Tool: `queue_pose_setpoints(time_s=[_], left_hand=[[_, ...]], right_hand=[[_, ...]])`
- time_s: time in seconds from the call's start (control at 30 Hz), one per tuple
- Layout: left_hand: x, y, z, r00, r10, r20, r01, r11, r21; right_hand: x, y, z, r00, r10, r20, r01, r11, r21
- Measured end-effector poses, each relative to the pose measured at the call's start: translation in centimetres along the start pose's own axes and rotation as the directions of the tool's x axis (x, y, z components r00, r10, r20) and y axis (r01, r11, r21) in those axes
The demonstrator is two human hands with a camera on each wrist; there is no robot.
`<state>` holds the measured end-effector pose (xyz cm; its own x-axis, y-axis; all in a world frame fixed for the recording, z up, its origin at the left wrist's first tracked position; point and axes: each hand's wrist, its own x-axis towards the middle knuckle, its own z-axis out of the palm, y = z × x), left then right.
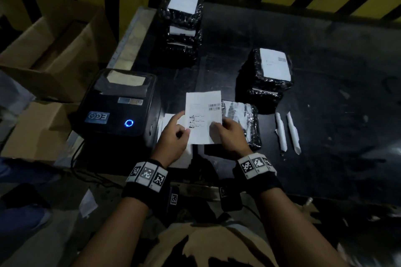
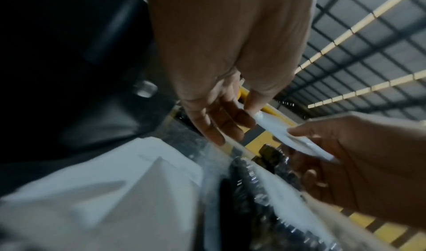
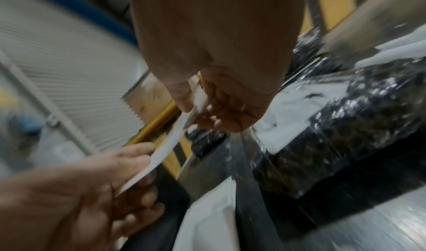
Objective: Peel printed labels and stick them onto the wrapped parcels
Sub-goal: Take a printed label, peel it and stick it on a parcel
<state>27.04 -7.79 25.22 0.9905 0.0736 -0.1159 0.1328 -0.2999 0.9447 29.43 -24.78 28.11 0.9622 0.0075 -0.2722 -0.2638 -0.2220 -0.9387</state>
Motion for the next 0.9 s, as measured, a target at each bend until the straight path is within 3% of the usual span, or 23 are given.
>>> queue_pose_setpoints(time_s=[0.2, 0.3, 0.4, 0.5, 0.63, 0.9], left_hand=[[1.7, 2.6, 1.7, 1.000, 0.025, -0.015, -0.025, 1.000, 0.005], [1.6, 4.6, 3.3, 0.993, 0.103, -0.059, -0.091, 0.979, 0.182], [1.4, 6.7, 5.0, 0.969, 0.234, 0.076, -0.246, 0.903, 0.351], [1.9, 7.6, 7.2, 0.934, 0.304, 0.190, -0.351, 0.882, 0.314], [2.9, 8.9, 9.4, 0.942, 0.318, 0.109, -0.332, 0.929, 0.162], [4.7, 11.6, 11.4, 0.956, 0.273, 0.109, -0.288, 0.943, 0.169]], right_hand=[[0.0, 0.4, -3.0, 0.992, 0.059, -0.114, -0.024, 0.958, 0.286], [0.0, 0.3, -4.7, 0.971, 0.062, -0.230, 0.022, 0.939, 0.344], [0.3, 0.2, -6.2, 0.958, 0.073, -0.277, 0.033, 0.932, 0.361], [1.0, -0.2, -7.4, 0.968, 0.085, -0.235, 0.020, 0.911, 0.411], [2.3, -1.2, -9.0, 0.981, 0.112, -0.155, -0.022, 0.872, 0.490], [4.3, -2.2, -11.9, 0.997, 0.083, -0.010, -0.060, 0.795, 0.604]])
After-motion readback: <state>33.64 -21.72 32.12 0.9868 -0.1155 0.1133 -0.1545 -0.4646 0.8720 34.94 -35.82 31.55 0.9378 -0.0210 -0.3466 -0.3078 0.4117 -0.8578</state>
